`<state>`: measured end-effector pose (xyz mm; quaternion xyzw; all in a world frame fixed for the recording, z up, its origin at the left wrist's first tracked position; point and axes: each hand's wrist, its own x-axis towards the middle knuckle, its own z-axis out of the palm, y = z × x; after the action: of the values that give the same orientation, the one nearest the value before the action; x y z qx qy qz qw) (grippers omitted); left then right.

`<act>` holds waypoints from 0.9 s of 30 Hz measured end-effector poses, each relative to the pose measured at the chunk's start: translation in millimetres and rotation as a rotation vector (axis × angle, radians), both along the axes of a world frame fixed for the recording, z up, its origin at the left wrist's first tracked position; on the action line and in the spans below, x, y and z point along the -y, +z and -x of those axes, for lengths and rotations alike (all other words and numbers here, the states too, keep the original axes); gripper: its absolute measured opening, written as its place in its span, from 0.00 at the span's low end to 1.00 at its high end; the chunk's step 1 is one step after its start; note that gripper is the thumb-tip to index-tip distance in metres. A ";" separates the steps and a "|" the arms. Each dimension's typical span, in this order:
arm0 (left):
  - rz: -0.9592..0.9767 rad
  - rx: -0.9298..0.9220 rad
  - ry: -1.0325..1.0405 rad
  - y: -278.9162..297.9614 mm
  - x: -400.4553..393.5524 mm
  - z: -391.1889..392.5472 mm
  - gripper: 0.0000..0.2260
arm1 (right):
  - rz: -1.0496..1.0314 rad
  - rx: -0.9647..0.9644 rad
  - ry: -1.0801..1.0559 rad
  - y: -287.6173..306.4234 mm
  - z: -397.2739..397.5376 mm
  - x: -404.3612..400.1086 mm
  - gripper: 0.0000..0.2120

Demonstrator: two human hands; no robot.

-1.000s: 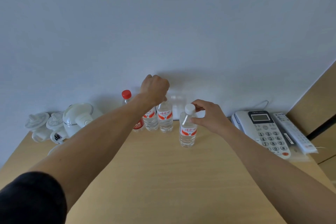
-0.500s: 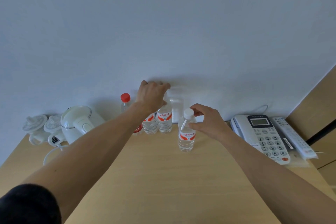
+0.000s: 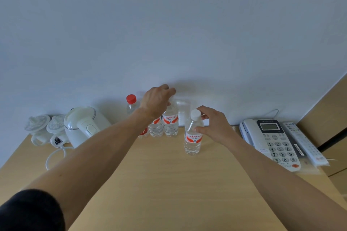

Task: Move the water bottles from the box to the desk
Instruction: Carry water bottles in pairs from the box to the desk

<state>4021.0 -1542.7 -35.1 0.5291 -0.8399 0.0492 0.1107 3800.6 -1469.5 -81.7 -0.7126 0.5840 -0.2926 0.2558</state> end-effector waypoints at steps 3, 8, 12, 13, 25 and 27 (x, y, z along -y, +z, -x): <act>-0.012 -0.019 -0.001 0.4 -0.8 -0.8 0.17 | 0.012 0.003 -0.014 0.9 -3.0 5.1 0.22; -0.041 -0.035 0.002 4.2 -5.3 -1.4 0.23 | 0.039 0.019 -0.048 5.4 -10.9 22.3 0.22; 0.010 -0.003 -0.003 3.5 -10.1 -6.6 0.25 | 0.059 0.026 -0.064 7.4 -15.6 39.1 0.21; 0.035 0.015 -0.008 2.2 -11.4 -8.5 0.25 | 0.060 0.032 -0.065 7.5 -16.5 42.5 0.20; 0.005 0.120 0.011 -12.9 -20.2 -22.7 0.36 | 0.152 0.082 -0.113 0.8 -30.2 52.8 0.24; -0.007 0.109 0.005 -13.7 -20.1 -22.3 0.37 | 0.176 0.064 -0.140 -1.4 -31.5 52.1 0.26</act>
<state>4043.2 -1522.6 -48.8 0.5282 -0.8435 0.0751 0.0628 3832.1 -1521.6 -83.1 -0.6800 0.5961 -0.3824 0.1897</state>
